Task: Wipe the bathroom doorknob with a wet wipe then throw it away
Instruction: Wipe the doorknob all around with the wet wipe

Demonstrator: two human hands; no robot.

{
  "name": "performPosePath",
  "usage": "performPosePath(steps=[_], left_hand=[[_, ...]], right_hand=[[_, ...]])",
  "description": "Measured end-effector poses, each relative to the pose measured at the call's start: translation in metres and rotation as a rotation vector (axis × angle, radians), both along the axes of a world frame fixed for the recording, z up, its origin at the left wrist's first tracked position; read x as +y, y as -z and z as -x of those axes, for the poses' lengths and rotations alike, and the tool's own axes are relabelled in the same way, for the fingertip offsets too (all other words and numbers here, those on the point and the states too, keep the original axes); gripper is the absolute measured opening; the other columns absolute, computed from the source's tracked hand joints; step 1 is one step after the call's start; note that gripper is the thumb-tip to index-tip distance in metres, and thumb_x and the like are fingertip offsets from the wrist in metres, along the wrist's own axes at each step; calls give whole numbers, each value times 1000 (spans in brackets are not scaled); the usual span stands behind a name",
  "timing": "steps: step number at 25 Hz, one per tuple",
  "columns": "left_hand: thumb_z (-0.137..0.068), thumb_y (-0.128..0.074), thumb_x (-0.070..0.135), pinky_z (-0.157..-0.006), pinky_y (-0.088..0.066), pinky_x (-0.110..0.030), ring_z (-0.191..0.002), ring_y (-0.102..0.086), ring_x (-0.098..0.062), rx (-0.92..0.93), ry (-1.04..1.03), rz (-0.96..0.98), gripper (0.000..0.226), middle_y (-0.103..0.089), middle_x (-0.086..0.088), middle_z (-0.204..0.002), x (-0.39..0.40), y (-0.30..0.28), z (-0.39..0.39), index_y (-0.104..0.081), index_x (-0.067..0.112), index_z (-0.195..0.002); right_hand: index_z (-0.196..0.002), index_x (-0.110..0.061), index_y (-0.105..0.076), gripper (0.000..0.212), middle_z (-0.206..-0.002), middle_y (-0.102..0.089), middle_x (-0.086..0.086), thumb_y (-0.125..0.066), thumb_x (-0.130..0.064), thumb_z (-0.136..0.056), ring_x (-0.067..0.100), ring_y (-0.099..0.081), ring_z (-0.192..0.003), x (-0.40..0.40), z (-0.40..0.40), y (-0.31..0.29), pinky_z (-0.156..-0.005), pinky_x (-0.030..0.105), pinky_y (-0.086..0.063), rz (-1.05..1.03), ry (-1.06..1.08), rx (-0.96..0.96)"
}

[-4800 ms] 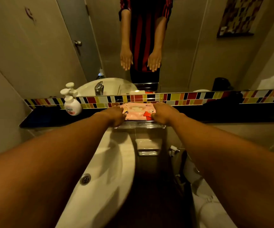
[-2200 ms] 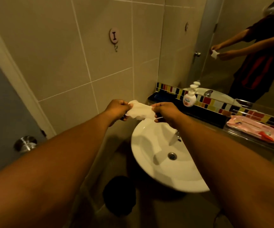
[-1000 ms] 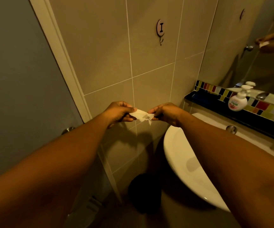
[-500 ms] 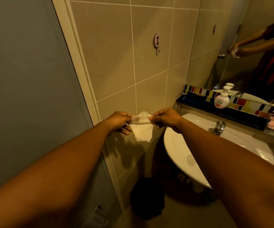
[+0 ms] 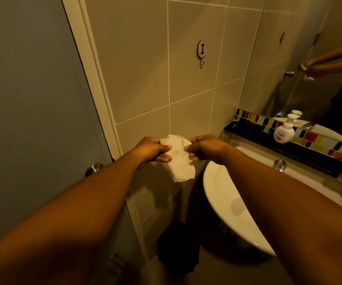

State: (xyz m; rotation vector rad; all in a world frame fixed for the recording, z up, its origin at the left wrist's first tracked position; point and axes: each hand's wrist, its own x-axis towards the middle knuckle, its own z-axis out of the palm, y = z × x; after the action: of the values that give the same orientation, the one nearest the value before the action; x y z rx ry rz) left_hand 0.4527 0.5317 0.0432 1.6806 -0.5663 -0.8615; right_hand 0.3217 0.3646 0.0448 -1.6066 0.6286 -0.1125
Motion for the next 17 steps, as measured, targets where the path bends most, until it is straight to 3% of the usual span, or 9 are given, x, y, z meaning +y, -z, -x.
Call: performPosePath(steps=[3, 6, 9, 11, 14, 17], left_hand=[[-94, -55, 1, -56, -62, -23, -62, -74, -21, 48, -93, 5, 25, -66, -25, -106, 8, 3, -6, -57, 2, -118], [-93, -55, 0, -57, -62, -26, -66, -74, -26, 37, -157, -30, 34, -65, -24, -112, 30, 12, -16, -55, 4, -127], [-86, -70, 13, -53, -60, -23, -60, -73, -19, -55, -142, -144, 41, -73, -19, -95, 67, 17, -22, -59, 4, -124], [-82, -75, 21, -49, -57, -21, -55, -70, -15, -97, -148, -199, 42, -74, -15, -84, 92, 18, -23, -62, 3, -118], [-87, -69, 23, -44, -52, -20, -45, -62, -13, -144, -269, -220, 33, -69, -12, -71, 128, 18, -25, -64, 4, -113], [-90, -65, 25, -37, -44, -22, -36, -50, -14, -205, -421, -243, 23, -60, -10, -55, 165, 22, -27, -68, 3, -96]], right_hand=[[-114, 4, -63, 33, -90, -66, 13, -66, 7, -82, 20, -64, -78, 1, -20, 15, -63, 24, -59, -46, -146, 85], [-99, -4, -67, 22, -83, -61, 5, -75, -13, -80, 17, -51, -74, 14, -42, 32, -61, 27, -46, 152, -215, 198], [-92, -8, -66, 13, -82, -60, 5, -69, -19, -86, 14, -44, -62, 39, -63, 38, -48, 24, -37, 69, -252, 167], [-102, -3, -64, 19, -84, -60, 10, -64, -18, -91, 14, -49, -57, 59, -77, 38, -41, 22, -41, 30, -274, 150], [-111, 4, -60, 23, -86, -63, 17, -63, -4, -90, 20, -62, -65, 93, -96, 33, -56, 27, -61, -78, -353, 130], [-112, 7, -62, 25, -86, -66, 16, -64, 0, -88, 19, -65, -67, 120, -109, 32, -61, 26, -61, 35, -396, 108]])
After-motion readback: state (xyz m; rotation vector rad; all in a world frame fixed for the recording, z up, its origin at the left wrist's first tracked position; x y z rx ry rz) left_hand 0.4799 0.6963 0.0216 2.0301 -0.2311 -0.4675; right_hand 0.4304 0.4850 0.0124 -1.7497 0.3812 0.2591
